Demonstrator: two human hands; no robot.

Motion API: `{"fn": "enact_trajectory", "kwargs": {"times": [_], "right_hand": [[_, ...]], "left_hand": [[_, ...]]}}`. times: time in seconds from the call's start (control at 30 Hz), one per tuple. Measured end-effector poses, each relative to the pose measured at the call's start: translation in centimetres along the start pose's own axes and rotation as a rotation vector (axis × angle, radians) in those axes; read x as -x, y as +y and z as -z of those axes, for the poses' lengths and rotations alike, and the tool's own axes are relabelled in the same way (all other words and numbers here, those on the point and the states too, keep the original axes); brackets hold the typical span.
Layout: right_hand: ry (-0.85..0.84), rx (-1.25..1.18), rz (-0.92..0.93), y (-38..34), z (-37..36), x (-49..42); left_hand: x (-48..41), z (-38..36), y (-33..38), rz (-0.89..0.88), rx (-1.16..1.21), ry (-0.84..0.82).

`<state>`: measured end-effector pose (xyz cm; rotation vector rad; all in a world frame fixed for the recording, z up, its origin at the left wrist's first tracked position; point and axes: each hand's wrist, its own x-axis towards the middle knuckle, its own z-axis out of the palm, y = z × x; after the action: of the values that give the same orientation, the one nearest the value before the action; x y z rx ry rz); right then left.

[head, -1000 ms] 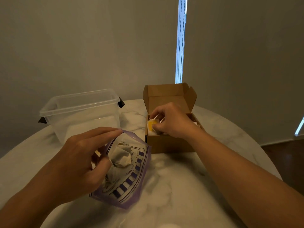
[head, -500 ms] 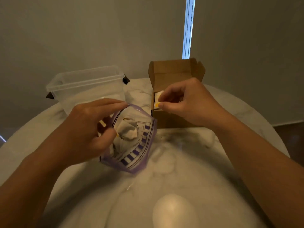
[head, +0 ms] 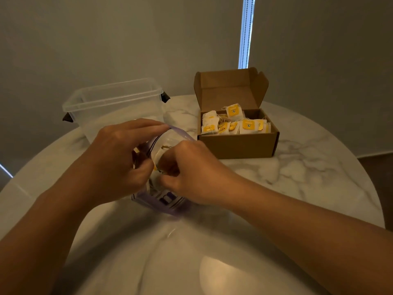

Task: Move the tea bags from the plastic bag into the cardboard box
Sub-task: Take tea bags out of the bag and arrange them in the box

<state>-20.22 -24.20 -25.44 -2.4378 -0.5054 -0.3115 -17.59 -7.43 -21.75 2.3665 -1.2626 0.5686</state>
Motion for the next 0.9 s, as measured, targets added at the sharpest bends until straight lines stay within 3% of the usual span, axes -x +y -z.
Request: {"fn": "enact_trajectory", "kwargs": {"times": [0.2, 0.4, 0.9], "right_hand": [[-0.044, 0.072, 0.054, 0.0, -1.4, -0.6], [-0.046, 0.171, -0.034, 0.4, 0.2, -0.3], [-0.028, 0.103, -0.143, -0.1, -3.2, -2.4]], "left_hand": [[0.0, 0.2, 0.0, 0.011, 0.007, 0.002], [0.1, 0.1, -0.3, 0.027, -0.009, 0.009], [0.2, 0.0, -0.4, 0.037, -0.004, 0.011]]}}
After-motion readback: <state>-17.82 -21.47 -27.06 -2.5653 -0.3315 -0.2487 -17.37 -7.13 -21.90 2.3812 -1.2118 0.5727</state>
